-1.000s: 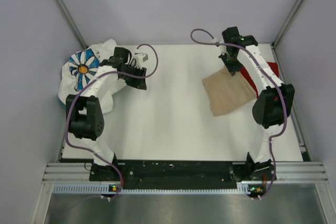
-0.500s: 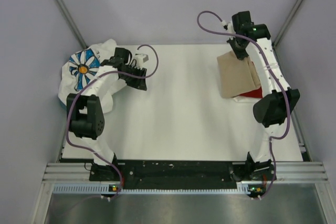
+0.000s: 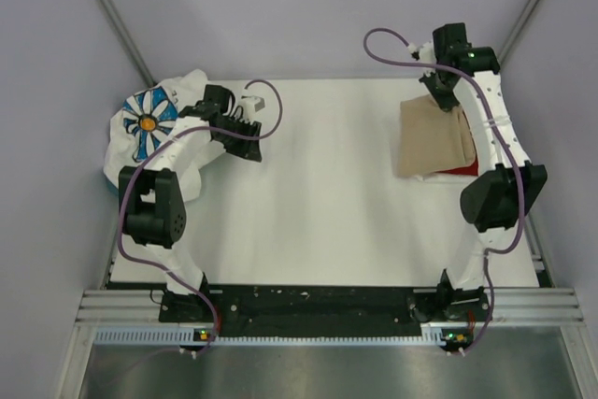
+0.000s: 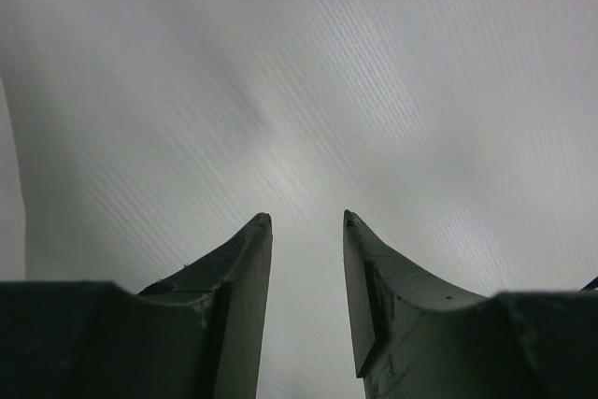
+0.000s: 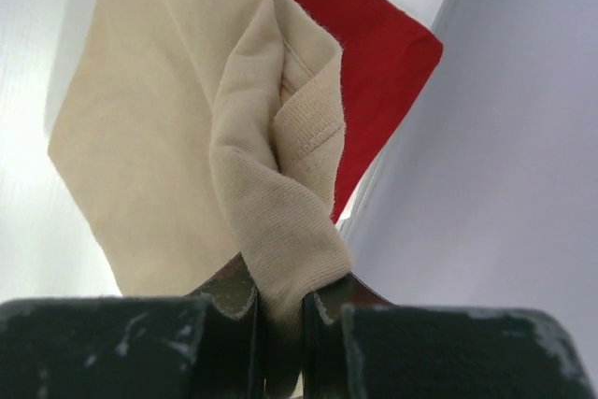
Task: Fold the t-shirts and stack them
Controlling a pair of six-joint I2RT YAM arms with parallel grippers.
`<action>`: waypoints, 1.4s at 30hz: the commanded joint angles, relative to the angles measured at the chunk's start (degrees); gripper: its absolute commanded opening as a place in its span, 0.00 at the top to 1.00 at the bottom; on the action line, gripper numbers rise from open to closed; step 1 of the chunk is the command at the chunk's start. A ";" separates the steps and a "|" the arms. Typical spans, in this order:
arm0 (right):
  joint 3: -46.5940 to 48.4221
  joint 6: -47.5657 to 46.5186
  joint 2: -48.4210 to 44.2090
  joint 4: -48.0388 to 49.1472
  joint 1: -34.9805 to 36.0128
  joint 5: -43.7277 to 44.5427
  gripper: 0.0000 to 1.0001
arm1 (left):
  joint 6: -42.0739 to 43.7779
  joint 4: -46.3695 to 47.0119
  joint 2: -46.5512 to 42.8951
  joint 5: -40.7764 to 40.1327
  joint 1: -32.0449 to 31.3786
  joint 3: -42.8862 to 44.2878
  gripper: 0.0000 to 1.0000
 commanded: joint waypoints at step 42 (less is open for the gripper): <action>-6.65 -12.11 12.89 43.49 -22.44 3.63 0.34 | 3.61 -1.44 1.34 -0.72 0.08 1.63 0.59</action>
